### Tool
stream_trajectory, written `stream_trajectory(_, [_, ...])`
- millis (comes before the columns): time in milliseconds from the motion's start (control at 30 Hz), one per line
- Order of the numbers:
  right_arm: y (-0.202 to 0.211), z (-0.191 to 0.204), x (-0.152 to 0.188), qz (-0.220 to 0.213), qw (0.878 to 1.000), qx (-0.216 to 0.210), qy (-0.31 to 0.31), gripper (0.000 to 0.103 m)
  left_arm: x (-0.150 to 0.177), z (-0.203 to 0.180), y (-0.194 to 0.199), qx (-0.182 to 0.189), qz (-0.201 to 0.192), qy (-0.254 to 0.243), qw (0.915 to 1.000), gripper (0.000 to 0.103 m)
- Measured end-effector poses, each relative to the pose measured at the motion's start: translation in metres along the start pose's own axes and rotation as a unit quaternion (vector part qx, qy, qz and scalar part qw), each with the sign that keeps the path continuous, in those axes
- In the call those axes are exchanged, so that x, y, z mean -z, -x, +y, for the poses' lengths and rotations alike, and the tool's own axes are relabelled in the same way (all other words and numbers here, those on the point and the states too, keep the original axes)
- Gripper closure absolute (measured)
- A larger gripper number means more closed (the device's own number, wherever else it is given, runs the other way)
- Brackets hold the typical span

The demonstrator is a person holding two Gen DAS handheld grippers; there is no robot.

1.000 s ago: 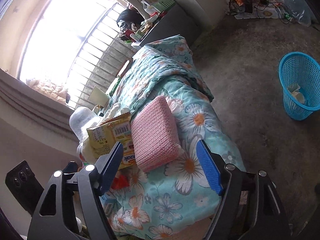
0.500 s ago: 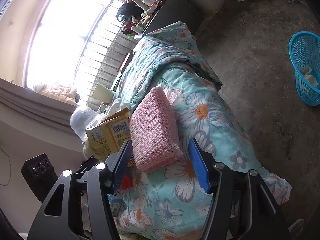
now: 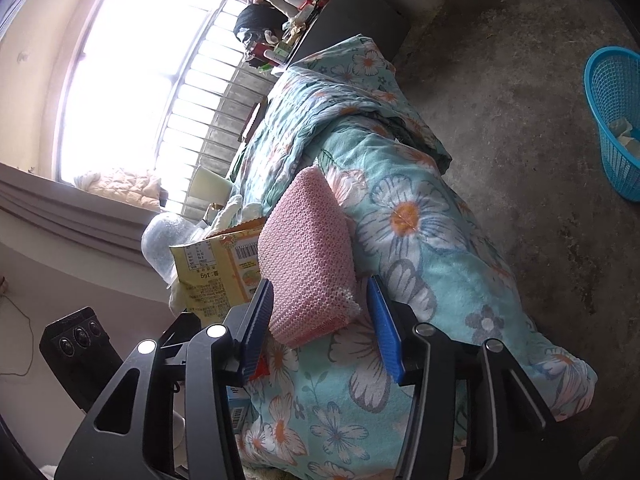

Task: Collect trash
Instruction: 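Grasp the yellow snack packet with the left tool while the right tool grasps the pink knitted cloth, then carry the yellow packet and pink cloth over to the blue wastebasket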

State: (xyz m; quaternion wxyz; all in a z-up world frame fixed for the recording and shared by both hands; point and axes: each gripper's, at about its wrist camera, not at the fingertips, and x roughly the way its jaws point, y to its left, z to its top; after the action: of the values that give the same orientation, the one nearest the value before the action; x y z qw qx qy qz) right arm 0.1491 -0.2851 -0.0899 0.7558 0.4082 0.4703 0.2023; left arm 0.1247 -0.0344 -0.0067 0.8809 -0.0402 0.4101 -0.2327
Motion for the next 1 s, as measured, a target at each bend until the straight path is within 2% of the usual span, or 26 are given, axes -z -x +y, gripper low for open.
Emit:
stream_trajectory(167, [-0.002, 0.005, 0.002, 0.0, 1.0, 0.007, 0.012, 0.055, 0.0, 0.002, -0.001, -0.003, -0.001, 0.005, 1.0, 0.094])
stream_trajectory(233, [-0.003, 0.006, 0.004, 0.002, 1.0, 0.009, 0.014, 0.068, 0.001, 0.001, 0.0, -0.004, -0.003, 0.003, 1.0, 0.096])
stream_trajectory(400, [0.003, 0.009, 0.008, -0.01, 1.0, 0.012, 0.014, 0.073, 0.003, 0.001, 0.008, -0.008, -0.016, -0.002, 0.9998, 0.099])
stream_trajectory(600, [0.024, 0.015, 0.011, -0.037, 0.999, 0.025, 0.019, 0.075, 0.002, -0.003, 0.022, -0.001, -0.037, -0.006, 0.9993, 0.101])
stream_trajectory(1000, [0.06, 0.007, 0.018, -0.08, 0.997, 0.019, -0.001, 0.076, 0.0, -0.017, 0.046, 0.026, -0.075, -0.022, 0.9966, 0.101])
